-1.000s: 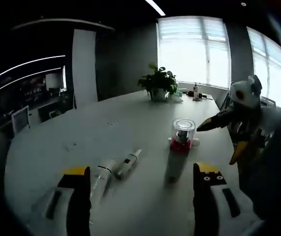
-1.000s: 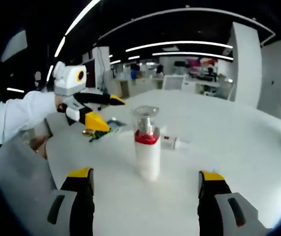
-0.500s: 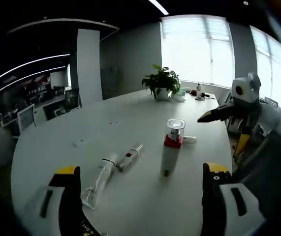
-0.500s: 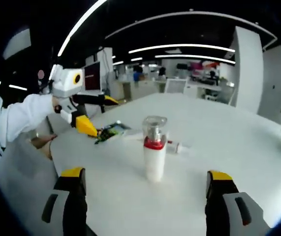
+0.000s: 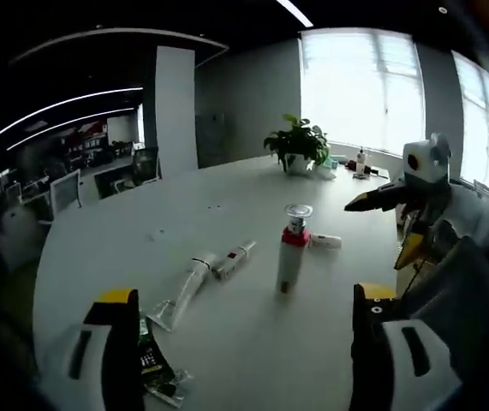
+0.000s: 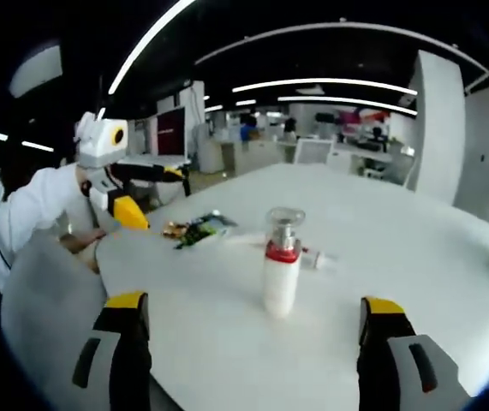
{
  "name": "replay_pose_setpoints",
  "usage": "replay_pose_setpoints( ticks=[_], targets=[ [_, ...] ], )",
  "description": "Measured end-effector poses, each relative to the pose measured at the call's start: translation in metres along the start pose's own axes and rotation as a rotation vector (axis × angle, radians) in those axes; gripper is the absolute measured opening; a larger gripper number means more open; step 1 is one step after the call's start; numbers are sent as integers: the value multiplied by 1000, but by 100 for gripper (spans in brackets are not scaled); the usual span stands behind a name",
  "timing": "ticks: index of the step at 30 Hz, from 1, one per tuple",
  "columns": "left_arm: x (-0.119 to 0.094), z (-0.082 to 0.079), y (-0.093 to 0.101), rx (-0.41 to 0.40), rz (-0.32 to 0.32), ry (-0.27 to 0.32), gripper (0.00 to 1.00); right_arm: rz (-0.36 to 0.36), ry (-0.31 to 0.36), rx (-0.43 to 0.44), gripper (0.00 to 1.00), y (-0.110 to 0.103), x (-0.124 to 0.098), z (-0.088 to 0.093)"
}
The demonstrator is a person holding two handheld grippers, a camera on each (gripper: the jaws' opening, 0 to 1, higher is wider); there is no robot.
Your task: Arrange the skincare products in the storage area until every visible bottle or jar stands upright without overlapping.
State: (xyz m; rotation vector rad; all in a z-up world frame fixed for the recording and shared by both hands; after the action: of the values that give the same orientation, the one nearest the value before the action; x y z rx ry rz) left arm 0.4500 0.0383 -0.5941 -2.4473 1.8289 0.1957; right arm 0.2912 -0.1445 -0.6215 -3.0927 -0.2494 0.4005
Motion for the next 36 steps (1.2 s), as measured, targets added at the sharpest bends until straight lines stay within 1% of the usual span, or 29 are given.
replay_pose_setpoints(
  ticks=[1,2,5,8,11,15,18,20,23,26,28,30,31,32,36],
  targets=[
    [-4,-2,-2,-11,-12,25,99,0,0,-1,100,0,0,0],
    [-7,-2,-3,-15,-20,28,99,3,1,-5,100,0,-1,-1],
    [-17,1,-6,-25,-40,5,99,4,-2,-10,100,0,-2,-1],
    [-24,2,-11,-31,-67,16,99,7,-1,-12,100,2,-2,-1],
    [-32,3,-8,-47,-75,18,99,8,5,-23,100,0,-3,-5],
    [-44,2,-4,-28,-88,21,99,13,-17,-62,100,-1,-6,-6],
    [-50,-1,-1,-47,-80,39,99,28,5,-68,100,-1,-9,-10],
    [-53,-2,-1,-45,-93,33,99,38,16,-64,100,-1,-11,-13],
    [-59,-4,-1,-43,-111,51,99,48,19,-65,100,0,-11,-14],
    [-63,-3,2,-42,-119,40,99,56,12,-65,100,0,-12,-13],
    [-66,0,1,-13,-147,20,99,54,2,-58,100,0,-12,-9],
    [-68,2,1,-10,-163,15,99,55,-14,-54,100,-1,-14,-8],
    [-69,3,2,-13,-171,17,99,33,-14,-60,100,-5,-14,-7],
    [-71,4,3,-14,-170,13,99,38,-26,-47,100,-6,-14,-4],
    [-72,9,11,-40,-141,12,99,51,-21,-48,100,-4,-14,-3]
  ],
)
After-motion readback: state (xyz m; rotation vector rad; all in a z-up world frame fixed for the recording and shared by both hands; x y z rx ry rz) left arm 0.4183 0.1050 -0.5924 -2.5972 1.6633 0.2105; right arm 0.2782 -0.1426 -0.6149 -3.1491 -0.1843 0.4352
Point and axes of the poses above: the point that each gripper's makers call its tool centre point, and the gripper's own axes: x roughly forward along the fingers, y roughly to its right, z roughly out of its underside, the point moved 5 cm from there along -x, roughly backward along the fingers, and after that the axes turned 13 degrees about y, right-handed, at the moved point
